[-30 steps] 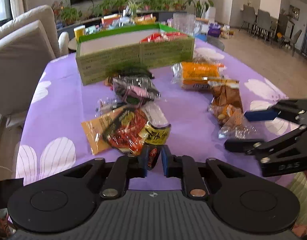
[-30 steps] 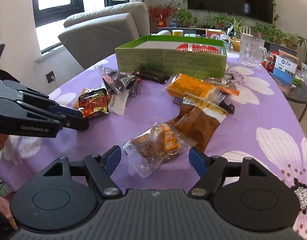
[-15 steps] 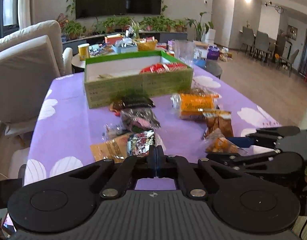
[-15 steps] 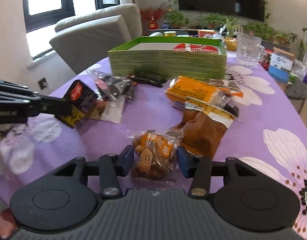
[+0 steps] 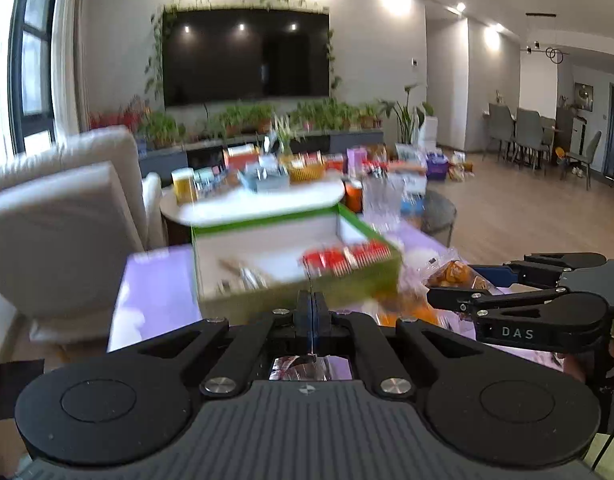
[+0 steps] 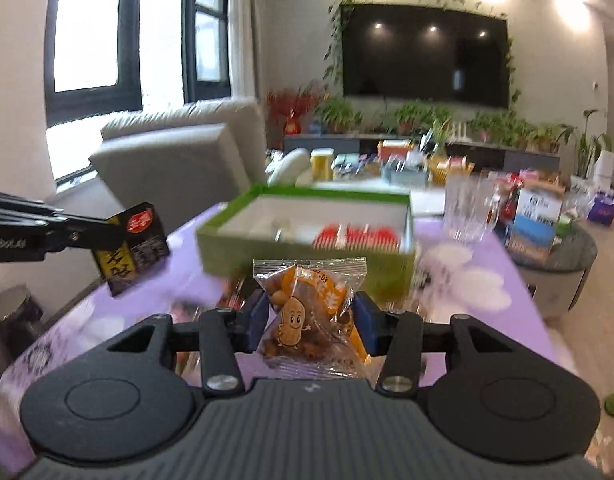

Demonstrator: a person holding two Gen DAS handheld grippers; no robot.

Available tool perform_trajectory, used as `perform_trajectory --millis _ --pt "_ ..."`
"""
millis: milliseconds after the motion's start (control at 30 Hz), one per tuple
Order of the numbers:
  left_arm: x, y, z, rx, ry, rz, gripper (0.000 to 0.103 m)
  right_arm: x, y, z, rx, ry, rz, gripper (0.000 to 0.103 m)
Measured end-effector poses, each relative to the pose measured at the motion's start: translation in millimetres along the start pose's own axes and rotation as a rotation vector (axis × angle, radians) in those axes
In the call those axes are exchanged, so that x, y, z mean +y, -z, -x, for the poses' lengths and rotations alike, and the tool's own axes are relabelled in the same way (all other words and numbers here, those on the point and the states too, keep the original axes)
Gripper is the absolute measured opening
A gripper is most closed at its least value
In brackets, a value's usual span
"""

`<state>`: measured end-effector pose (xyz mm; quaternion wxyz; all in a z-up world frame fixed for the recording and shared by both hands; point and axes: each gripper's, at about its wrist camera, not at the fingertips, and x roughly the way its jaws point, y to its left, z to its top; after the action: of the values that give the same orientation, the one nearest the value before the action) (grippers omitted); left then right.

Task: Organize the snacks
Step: 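Drop the cracker bag into the green box with the right gripper while the left drops its packet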

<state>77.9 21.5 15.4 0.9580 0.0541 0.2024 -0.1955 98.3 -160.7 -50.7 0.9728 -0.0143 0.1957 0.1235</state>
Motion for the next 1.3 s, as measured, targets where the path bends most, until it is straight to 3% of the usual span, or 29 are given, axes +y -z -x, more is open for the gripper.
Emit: perform_trajectory --millis 100,267,667,933,1033,1133,1200,1300 --pt "3 -18 -11 -0.029 -0.006 -0.012 0.001 -6 -13 -14 -0.016 0.012 0.009 0.055" --pt "8 -38 -38 -0.048 -0.026 -0.034 0.001 -14 -19 -48 0.031 0.055 0.025 0.055" --pt "30 -47 -126 0.016 -0.048 -0.008 0.001 -33 -27 -116 0.112 0.064 -0.002 0.055" --pt "45 -29 -192 0.121 -0.060 0.001 0.001 -45 -33 -156 0.121 0.052 -0.026 0.055" --pt "49 -21 -209 0.158 -0.064 -0.001 0.001 -48 -31 -175 0.163 0.049 -0.033 0.055" --pt "54 -13 -226 0.206 -0.060 0.011 0.002 -48 -30 -185 0.142 0.045 -0.020 0.056" --pt "56 -8 -235 0.244 -0.063 0.020 0.006 -49 -35 -191 0.144 0.046 -0.020 0.058" --pt "52 -4 -239 0.277 -0.080 0.025 0.013 -55 -37 -199 0.145 0.062 -0.052 0.074"
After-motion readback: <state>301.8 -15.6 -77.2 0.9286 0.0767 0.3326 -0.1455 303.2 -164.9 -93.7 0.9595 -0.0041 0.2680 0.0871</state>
